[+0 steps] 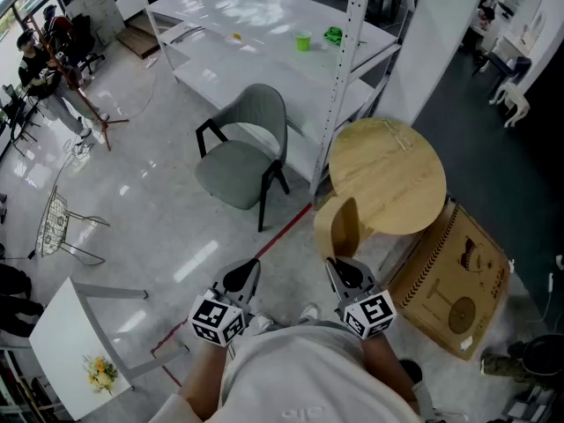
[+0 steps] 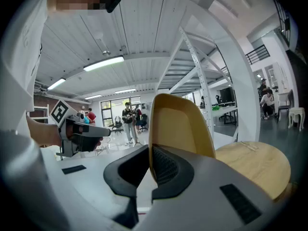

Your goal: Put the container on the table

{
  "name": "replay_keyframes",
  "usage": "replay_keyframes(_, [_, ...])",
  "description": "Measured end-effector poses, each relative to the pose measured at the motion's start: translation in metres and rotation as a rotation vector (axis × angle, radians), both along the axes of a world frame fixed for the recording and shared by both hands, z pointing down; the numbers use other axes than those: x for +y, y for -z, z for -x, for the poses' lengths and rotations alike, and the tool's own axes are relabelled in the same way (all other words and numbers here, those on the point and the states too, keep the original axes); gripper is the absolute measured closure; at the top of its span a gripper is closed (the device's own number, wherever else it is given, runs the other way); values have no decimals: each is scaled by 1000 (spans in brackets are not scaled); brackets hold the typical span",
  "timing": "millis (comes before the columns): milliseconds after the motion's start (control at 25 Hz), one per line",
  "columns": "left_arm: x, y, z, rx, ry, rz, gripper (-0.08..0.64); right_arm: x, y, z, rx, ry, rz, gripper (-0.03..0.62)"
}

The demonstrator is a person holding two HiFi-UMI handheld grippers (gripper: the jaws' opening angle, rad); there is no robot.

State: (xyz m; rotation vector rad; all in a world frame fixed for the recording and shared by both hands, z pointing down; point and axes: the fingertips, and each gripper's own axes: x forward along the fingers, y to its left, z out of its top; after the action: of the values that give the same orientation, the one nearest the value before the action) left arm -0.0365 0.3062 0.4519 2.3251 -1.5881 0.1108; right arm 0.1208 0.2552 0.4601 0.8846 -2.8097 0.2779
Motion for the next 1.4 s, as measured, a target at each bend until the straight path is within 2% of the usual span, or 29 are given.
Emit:
replay_keyframes(520, [-54,-4,-70,-27,-46,20,543,-52,-9,-61,-55,-27,19,555])
replay_keyframes(760, [-92,-17,-72,-3,-71,40,543,-82,-23,-65,-44,-59,46,555])
replay_keyframes(960, [-146,-25,-46,16,-111,37,543,-125,-31,-38,-19,-82,53,555])
replay_keyframes(1400, [-266,-19,63,50,-234,23,543,-227,-26,68,29,-183,55,555])
